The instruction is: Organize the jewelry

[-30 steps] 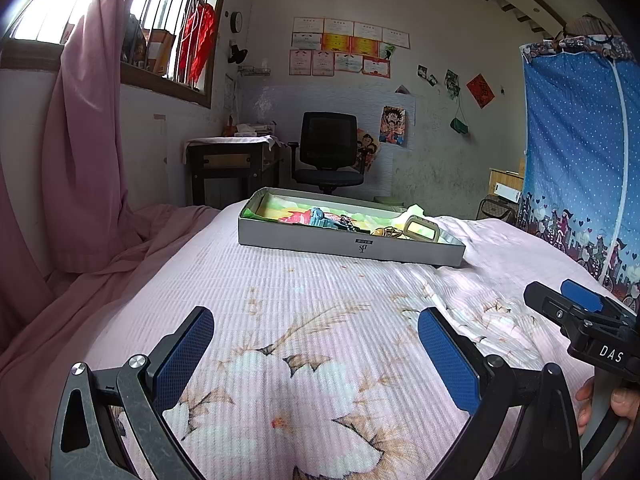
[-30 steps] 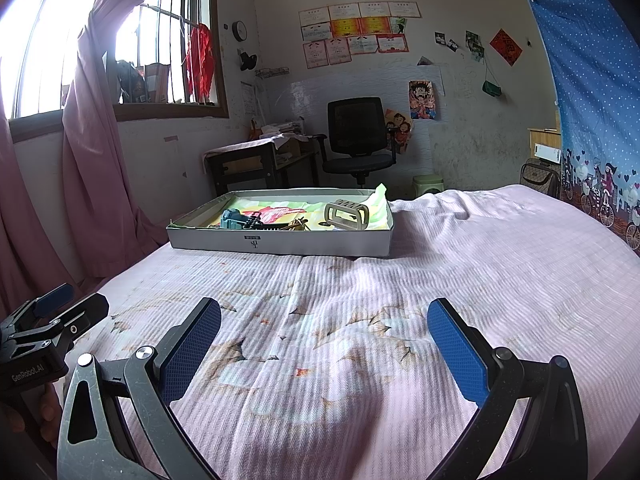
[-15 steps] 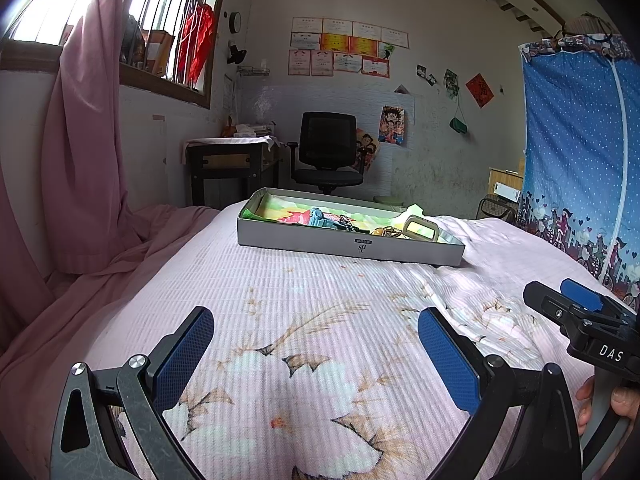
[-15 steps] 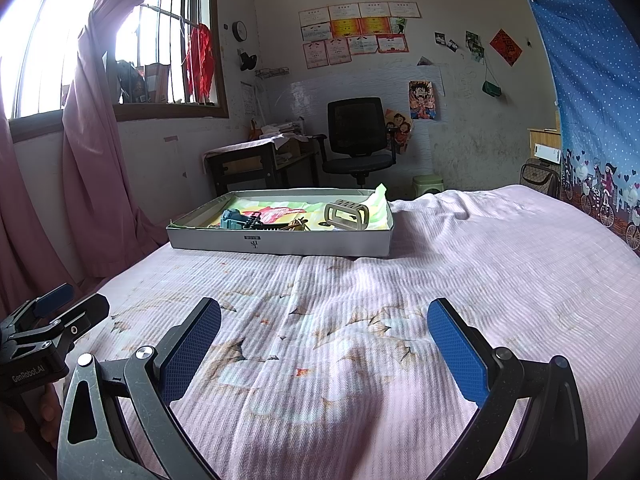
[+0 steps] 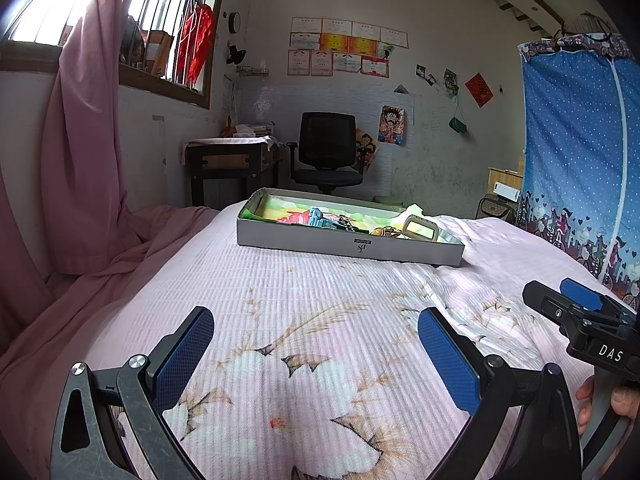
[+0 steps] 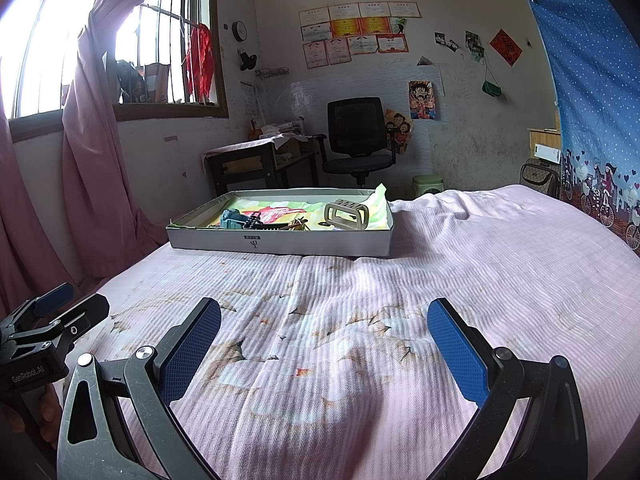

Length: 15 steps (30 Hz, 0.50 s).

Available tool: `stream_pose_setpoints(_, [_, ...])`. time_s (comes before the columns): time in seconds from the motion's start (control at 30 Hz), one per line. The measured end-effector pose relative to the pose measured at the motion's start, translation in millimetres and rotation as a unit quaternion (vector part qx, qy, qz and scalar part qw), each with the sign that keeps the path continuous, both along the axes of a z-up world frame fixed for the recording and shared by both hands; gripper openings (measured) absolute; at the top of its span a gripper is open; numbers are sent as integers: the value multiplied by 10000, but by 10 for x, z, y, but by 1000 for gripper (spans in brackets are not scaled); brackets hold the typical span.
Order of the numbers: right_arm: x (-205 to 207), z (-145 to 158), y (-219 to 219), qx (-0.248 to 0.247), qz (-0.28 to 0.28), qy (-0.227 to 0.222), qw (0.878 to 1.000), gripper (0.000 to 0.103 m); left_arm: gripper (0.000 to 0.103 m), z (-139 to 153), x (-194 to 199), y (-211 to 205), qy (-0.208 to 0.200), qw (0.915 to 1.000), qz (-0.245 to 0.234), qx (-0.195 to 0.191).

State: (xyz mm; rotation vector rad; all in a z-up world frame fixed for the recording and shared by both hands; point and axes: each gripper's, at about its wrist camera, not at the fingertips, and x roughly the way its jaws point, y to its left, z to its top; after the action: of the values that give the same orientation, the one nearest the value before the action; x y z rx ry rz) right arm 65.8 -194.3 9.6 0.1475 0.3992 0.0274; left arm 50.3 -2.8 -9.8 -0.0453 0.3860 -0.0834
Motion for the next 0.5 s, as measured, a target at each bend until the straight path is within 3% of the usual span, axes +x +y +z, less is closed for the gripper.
stream_pose_setpoints(0.5, [-1, -1, 1, -4, -1, 3, 10000, 102, 103, 2, 2, -25, 53, 10000, 4, 35])
